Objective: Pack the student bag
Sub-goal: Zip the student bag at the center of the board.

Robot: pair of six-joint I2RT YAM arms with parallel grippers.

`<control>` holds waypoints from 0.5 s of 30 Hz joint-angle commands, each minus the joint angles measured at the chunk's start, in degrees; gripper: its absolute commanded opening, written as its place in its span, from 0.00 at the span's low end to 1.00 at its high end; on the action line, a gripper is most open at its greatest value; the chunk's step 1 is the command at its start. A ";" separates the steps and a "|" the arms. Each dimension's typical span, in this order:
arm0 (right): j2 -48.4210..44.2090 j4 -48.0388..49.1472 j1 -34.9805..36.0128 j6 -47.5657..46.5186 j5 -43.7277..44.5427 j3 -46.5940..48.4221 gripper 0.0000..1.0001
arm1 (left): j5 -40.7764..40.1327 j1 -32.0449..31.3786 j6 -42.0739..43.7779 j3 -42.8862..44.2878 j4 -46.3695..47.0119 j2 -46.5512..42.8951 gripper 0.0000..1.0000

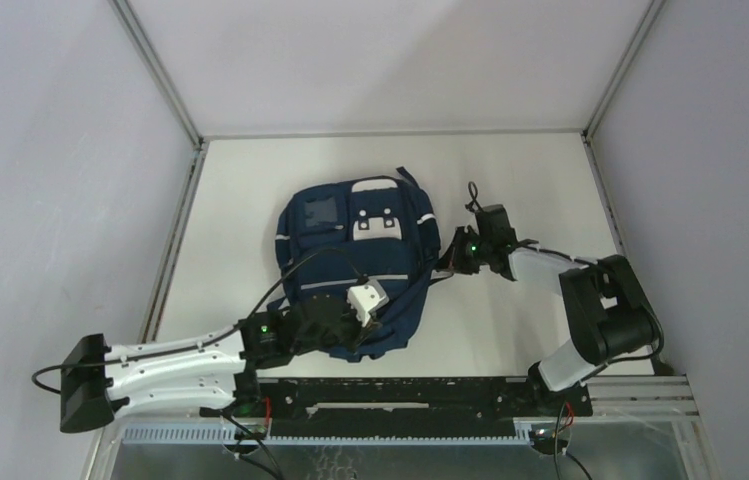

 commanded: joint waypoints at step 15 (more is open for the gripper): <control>-2.71 -8.24 -5.78 -1.49 11.41 6.71 0.71 | -5.88 -0.56 1.77 12.44 8.56 8.53 0.00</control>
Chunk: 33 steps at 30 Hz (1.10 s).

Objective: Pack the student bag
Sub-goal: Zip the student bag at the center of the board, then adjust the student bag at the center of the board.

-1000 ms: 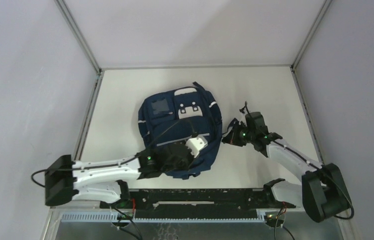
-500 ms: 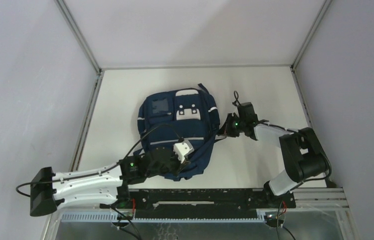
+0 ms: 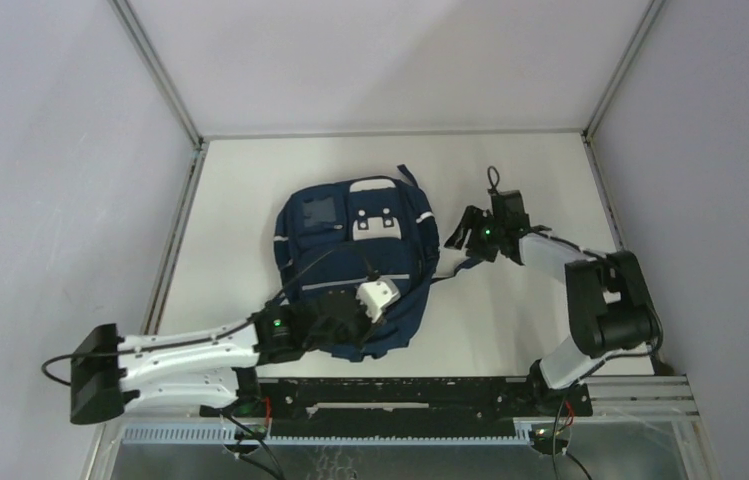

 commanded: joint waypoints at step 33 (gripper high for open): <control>-17.82 3.32 43.26 8.12 16.39 -8.54 0.85 | 8.67 56.50 -27.88 7.45 -14.06 -2.96 0.81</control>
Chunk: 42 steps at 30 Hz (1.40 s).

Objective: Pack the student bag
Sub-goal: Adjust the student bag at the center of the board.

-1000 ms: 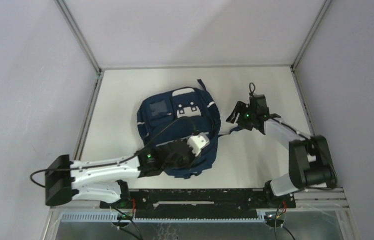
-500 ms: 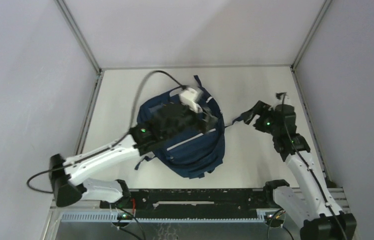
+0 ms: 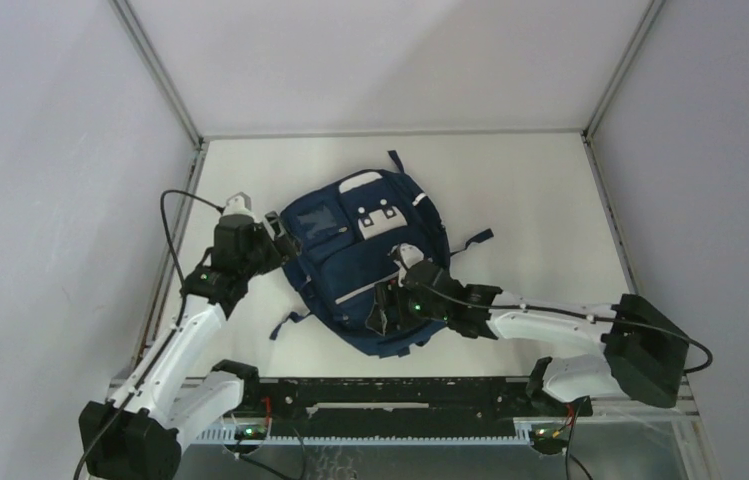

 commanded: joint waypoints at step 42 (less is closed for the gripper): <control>-10.16 -12.18 -2.49 9.38 23.82 0.45 0.86 | 0.07 -7.64 -6.20 -5.77 16.94 15.49 0.85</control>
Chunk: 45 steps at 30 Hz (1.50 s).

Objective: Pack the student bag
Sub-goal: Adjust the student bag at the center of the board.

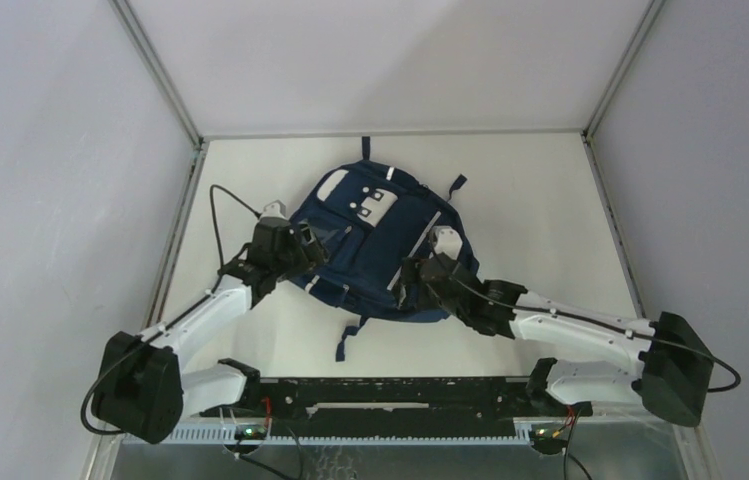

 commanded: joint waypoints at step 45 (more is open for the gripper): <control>-9.04 -2.09 -35.72 -7.24 -19.25 4.27 0.72 | -1.03 -17.74 -16.33 -9.82 2.08 -21.51 0.00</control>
